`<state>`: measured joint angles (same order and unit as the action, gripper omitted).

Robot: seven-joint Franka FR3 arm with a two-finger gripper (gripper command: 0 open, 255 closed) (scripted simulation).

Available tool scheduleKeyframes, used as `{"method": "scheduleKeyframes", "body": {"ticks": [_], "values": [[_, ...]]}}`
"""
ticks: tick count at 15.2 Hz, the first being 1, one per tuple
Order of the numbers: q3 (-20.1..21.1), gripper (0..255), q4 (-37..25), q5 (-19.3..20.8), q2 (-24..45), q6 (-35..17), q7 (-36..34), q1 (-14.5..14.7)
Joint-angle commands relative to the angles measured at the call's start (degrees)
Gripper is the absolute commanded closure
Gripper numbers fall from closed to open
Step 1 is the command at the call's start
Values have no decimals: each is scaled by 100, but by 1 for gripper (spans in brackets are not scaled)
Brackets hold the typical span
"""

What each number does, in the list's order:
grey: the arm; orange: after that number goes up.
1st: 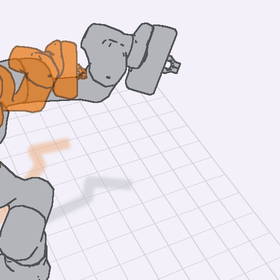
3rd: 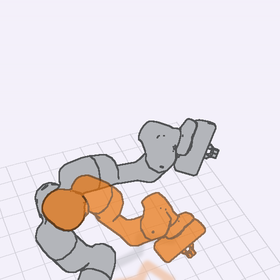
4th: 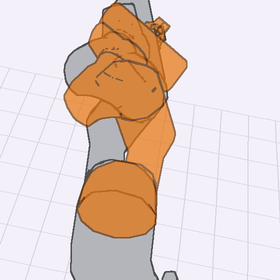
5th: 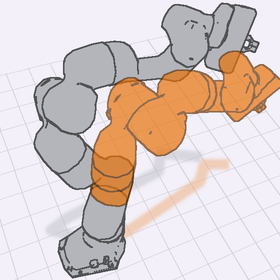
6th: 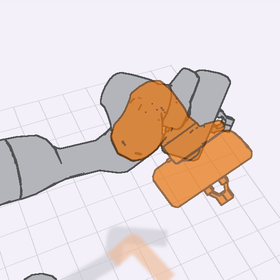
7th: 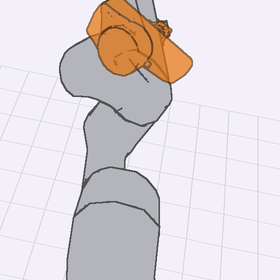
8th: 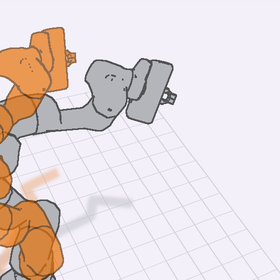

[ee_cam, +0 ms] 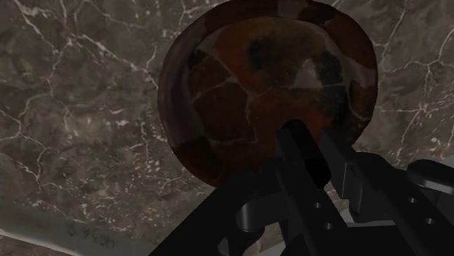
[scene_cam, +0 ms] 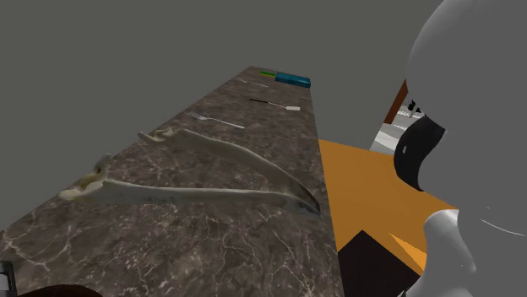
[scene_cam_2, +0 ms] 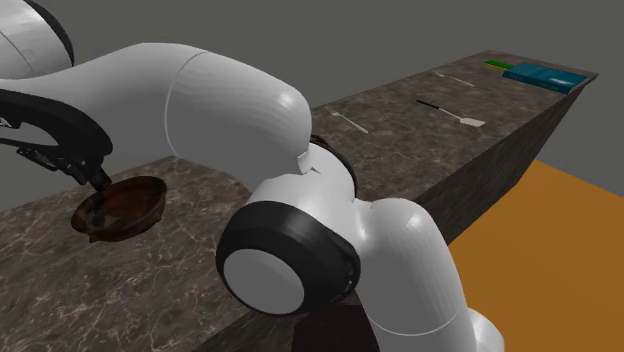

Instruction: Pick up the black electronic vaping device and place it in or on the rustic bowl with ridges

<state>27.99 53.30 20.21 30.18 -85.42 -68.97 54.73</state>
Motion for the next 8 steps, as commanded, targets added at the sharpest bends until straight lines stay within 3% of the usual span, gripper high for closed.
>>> {"method": "scheduleKeyframes", "body": {"ticks": [1, 4, 8], "values": [[22, 255, 411, -58, -134, -273, -40, -115], [41, 255, 902, -118, -278, -614, -83, -241], [40, 255, 902, -118, -278, -614, -83, -241]]}}
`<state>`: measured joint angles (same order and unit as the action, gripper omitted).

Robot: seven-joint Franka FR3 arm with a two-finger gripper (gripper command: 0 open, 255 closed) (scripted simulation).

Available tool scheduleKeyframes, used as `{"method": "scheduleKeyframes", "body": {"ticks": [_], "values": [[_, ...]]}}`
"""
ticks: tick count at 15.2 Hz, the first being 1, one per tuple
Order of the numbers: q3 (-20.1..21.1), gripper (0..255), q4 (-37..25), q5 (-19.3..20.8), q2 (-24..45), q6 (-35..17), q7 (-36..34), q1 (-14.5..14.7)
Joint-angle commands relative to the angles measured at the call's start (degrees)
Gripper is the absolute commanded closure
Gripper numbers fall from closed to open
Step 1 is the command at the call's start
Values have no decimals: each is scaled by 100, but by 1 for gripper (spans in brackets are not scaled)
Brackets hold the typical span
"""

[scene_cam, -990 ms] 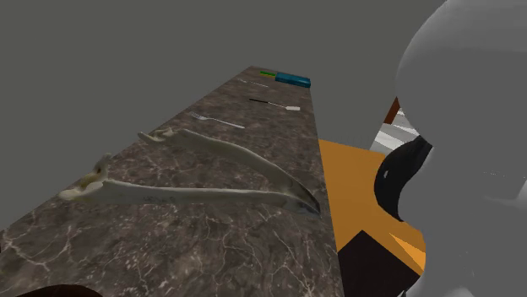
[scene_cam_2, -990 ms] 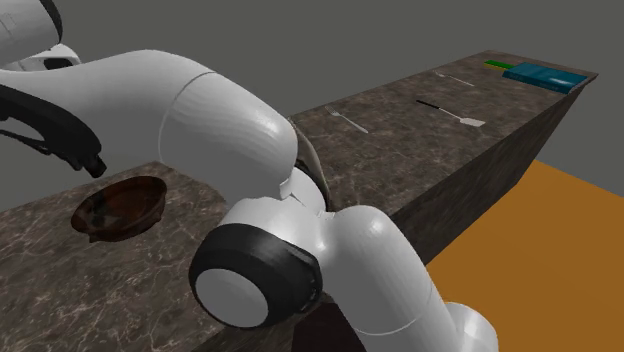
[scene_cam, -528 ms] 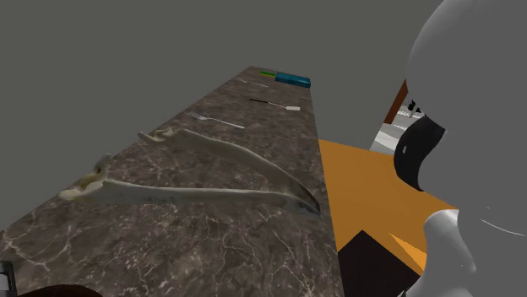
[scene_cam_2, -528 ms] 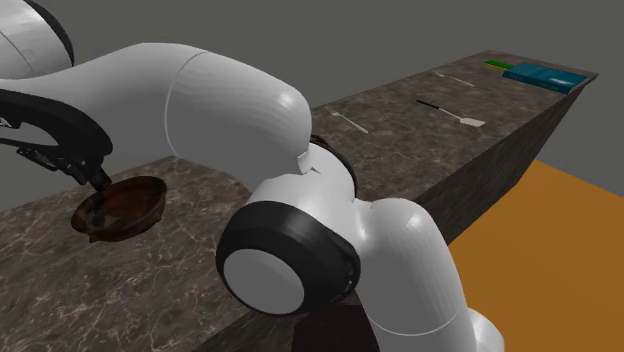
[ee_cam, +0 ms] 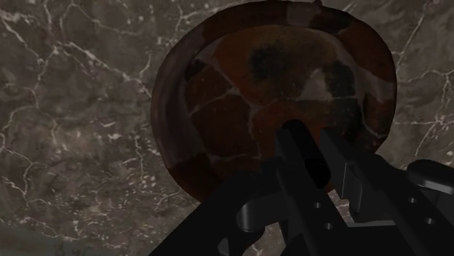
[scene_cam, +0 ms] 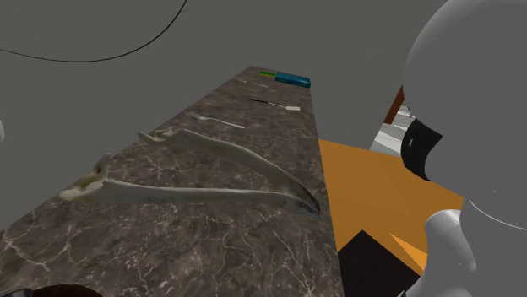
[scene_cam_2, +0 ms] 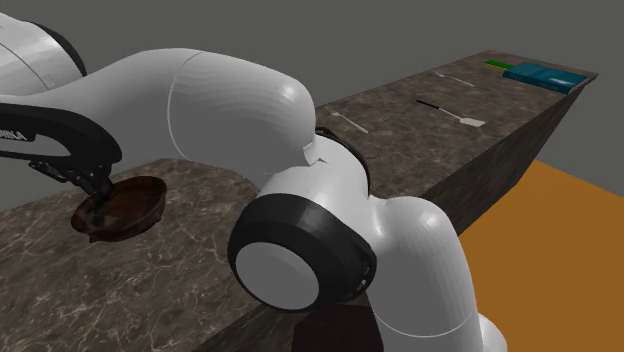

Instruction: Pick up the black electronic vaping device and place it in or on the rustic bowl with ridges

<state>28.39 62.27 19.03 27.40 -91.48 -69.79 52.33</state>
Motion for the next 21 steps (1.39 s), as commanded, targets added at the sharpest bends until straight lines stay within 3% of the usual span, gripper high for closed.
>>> {"method": "scheduleKeyframes", "body": {"ticks": [1, 3, 4, 9, 13, 21], "values": [[0, 255, 5, 0, 0, -7, -1, -1], [0, 255, 5, 0, 0, -7, -1, -1], [0, 0, 6, 0, 0, -7, -1, -1], [0, 0, 6, 0, 0, -7, -1, -1], [-51, 0, -1474, 205, 427, 1024, 99, 432], [-57, 0, -1474, 202, 426, 1023, 100, 435]]}}
